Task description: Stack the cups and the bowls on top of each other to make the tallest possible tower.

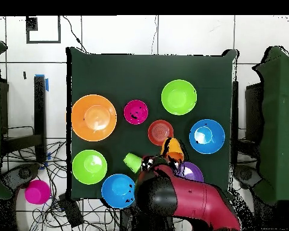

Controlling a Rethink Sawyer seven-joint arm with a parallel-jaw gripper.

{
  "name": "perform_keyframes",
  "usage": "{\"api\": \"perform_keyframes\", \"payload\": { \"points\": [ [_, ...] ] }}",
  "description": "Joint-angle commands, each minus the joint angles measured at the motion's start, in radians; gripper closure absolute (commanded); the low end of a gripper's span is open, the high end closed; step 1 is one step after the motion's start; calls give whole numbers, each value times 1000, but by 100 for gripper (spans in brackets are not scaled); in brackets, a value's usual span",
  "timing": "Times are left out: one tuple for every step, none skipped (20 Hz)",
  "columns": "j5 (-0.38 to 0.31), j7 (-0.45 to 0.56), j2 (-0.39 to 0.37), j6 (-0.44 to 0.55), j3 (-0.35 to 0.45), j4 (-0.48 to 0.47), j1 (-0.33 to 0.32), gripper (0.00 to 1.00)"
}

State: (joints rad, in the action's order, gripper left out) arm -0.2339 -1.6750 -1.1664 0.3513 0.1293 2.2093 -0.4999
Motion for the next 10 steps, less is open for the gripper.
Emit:
{"api": "perform_keyframes", "payload": {
  "points": [
    [107,30,-18,251,83,26,-75,100],
    [106,27,-23,248,82,26,-73,100],
    [105,24,-28,245,80,25,-72,100],
    [104,18,-24,245,79,21,-68,100],
    [102,12,-19,245,78,16,-64,100],
    [100,4,-9,241,80,6,-60,100],
    [97,-7,4,241,80,-7,-53,100],
    [91,-19,18,244,79,-23,-43,100],
    [85,-30,31,246,77,-38,-33,100],
    [78,-41,45,249,76,-53,-24,100]
  ]
}}
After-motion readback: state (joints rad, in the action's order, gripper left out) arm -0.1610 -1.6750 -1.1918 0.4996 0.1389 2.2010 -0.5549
